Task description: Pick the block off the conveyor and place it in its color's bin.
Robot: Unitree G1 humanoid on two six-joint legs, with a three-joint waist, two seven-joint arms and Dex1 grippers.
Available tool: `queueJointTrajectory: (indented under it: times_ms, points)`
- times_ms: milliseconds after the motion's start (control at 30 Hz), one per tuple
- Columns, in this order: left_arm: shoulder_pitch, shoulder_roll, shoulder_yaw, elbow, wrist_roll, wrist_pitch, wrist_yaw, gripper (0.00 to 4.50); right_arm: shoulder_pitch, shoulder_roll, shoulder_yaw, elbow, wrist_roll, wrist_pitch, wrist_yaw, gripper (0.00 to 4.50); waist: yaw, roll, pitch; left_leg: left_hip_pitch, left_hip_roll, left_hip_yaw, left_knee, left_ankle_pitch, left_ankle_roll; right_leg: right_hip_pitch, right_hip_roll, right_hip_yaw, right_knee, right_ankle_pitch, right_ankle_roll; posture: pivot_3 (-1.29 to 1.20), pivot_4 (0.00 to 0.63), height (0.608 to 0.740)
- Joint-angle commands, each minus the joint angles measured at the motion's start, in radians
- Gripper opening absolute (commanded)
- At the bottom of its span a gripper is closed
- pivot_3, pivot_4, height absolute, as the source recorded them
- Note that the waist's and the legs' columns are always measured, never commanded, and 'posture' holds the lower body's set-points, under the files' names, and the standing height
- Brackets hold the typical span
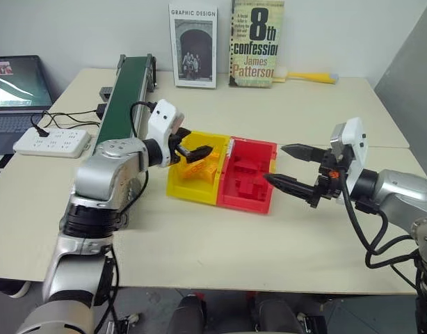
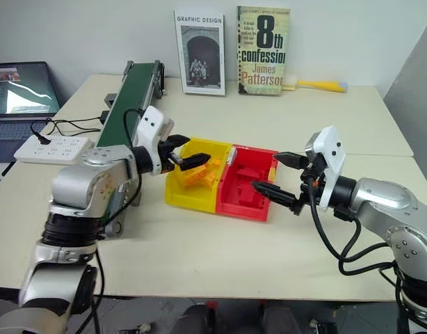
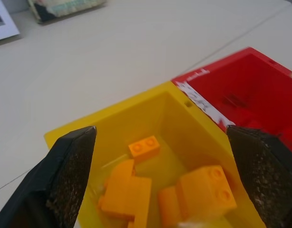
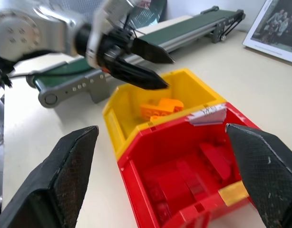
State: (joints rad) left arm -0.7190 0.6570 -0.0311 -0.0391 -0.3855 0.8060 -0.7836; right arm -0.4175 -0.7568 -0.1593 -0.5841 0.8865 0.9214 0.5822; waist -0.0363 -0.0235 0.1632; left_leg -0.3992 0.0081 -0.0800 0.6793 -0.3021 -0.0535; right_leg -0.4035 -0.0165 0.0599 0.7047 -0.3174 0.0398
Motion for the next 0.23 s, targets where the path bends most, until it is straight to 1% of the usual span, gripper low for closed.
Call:
queueJointTrajectory:
  times_ms: [33, 100, 167, 233]
  points:
    - [0.025, 0.157, 0.068, -0.095, -0.086, -0.003, -0.198, 4.48, -0.039, -0.064, 0.010, 0.067, -0.055, -0.066, 0.109, 4.50, -0.001, 0.001, 0.000, 0.000, 0.000, 0.000, 0.000, 0.000, 0.000, 0.000, 0.000, 0.000, 0.000, 0.000, 0.000, 0.00, 0.150, 0.740]
    - [0.038, 0.223, 0.075, -0.089, -0.098, -0.013, -0.257, 4.48, -0.053, -0.085, 0.028, 0.104, -0.079, -0.089, 0.154, 4.50, 0.001, 0.001, 0.000, 0.000, 0.000, 0.000, 0.000, 0.000, 0.000, 0.000, 0.000, 0.000, 0.000, 0.000, 0.000, 0.00, 0.150, 0.740]
    - [0.047, 0.261, 0.079, -0.081, -0.105, -0.020, -0.291, 4.48, -0.068, -0.086, 0.041, 0.132, -0.092, -0.102, 0.180, 4.50, 0.002, 0.001, 0.001, 0.000, 0.000, 0.000, 0.000, -0.002, 0.003, 0.000, 0.001, -0.001, 0.000, 0.000, 0.000, 0.00, 0.150, 0.740]
    - [0.051, 0.282, 0.089, -0.088, -0.133, 0.009, -0.315, 4.48, -0.079, -0.077, 0.055, 0.148, -0.103, -0.112, 0.195, 4.50, 0.002, 0.001, 0.001, 0.000, 0.000, 0.000, 0.000, -0.002, 0.004, 0.001, 0.001, -0.001, 0.000, 0.000, 0.000, 0.00, 0.150, 0.740]
